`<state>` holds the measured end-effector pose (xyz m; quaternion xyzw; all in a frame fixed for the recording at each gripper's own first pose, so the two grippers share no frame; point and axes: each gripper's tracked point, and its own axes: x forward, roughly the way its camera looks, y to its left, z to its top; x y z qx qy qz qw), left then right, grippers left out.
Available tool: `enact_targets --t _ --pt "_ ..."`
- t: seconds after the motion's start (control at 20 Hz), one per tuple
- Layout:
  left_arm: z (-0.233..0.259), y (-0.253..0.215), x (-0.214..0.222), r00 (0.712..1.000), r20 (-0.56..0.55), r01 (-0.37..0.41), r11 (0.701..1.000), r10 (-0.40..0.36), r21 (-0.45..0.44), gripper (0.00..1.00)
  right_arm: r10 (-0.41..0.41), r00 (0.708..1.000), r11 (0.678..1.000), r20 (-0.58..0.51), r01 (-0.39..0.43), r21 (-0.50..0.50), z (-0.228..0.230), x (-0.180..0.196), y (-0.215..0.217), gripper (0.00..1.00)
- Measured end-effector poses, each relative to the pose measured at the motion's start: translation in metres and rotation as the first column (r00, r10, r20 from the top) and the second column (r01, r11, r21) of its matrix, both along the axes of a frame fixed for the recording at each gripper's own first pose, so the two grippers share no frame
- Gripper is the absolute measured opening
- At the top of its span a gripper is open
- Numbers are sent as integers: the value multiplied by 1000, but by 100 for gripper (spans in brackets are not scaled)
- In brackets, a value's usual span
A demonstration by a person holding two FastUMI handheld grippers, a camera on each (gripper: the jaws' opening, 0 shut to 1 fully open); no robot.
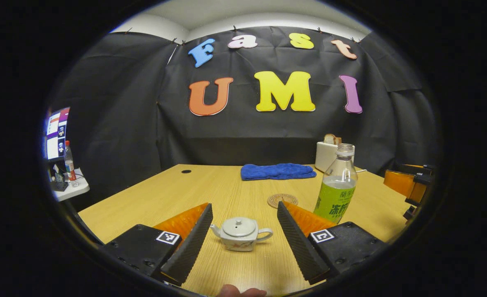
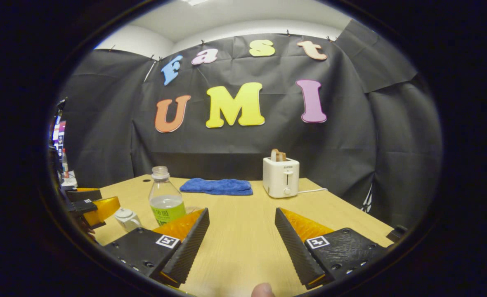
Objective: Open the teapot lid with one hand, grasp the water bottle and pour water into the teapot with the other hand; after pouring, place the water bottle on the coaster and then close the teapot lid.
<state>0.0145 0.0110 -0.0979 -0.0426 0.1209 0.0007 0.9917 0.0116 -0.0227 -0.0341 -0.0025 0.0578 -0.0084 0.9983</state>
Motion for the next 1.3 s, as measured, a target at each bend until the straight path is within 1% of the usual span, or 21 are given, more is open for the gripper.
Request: enact_targets --t 0.15,0.4,0.45,0.5,0.55,0.6,0.65,0.7,0.75,0.8,0.85,0.9,0.95,1.0,1.05,1.1,1.2,1.3 --pt "-14 2 10 999 -41 -1 1000 2 3 95 -14 1000 1000 2 14 -25 -1 3 -6 95" --pt "-31 4 20 994 -106 2 1000 -2 0 74 -8 1000 1000 -15 8 -27 -9 6 -7 95" --pt "-32 5 23 994 -113 3 1000 -3 0 72 -11 1000 1000 -16 11 -30 -9 7 -8 95" --pt "-35 5 24 992 -126 3 1000 -3 0 67 -13 1000 999 -17 13 -30 -10 8 -10 97" --pt "-37 4 26 991 -136 3 1000 -3 1 66 -14 1000 999 -19 13 -29 -10 9 -10 95" --pt "-40 4 27 988 -152 4 1000 -3 2 61 -15 1000 999 -21 14 -29 -11 10 -11 95" --pt "-41 3 27 987 -163 -2 1000 4 7 59 -16 1000 999 -22 15 -31 -11 11 -12 98" --pt "-40 4 27 987 -163 -4 1000 6 13 53 -17 1000 999 -24 16 -32 -13 11 -13 95" --pt "-41 6 28 986 -165 -10 1000 13 20 50 -16 1000 999 -26 15 -32 -13 12 -13 97" --pt "-42 7 29 986 -165 -20 1000 23 20 44 -14 1000 999 -27 13 -33 -14 12 -13 95" --pt "-41 10 31 986 -162 -28 999 31 22 39 -12 1000 999 -28 11 -36 -15 13 -13 97" --pt "-40 7 30 987 -160 -29 999 32 23 31 -9 1000 999 -28 8 -38 -15 14 -13 95" --pt "-39 5 32 987 -158 -22 1000 25 21 27 -1 1000 999 -27 0 -38 -15 14 -11 97" --pt "-38 2 31 989 -150 -10 1000 14 28 20 19 999 999 -28 -20 -34 -17 14 -7 97" --pt "-37 2 33 990 -143 -10 1000 14 24 16 55 998 998 -32 -56 -27 -18 14 1 95" --pt "-37 3 33 990 -139 -6 1000 7 12 6 90 995 996 -37 -91 -21 -21 12 8 95" --pt "-34 3 32 991 -137 -5 1000 4 -5 3 161 986 987 -40 -162 -18 -22 9 22 95" --pt "-25 6 30 993 -116 -10 1000 9 -6 3 212 977 977 -31 -212 -19 -20 5 33 95"
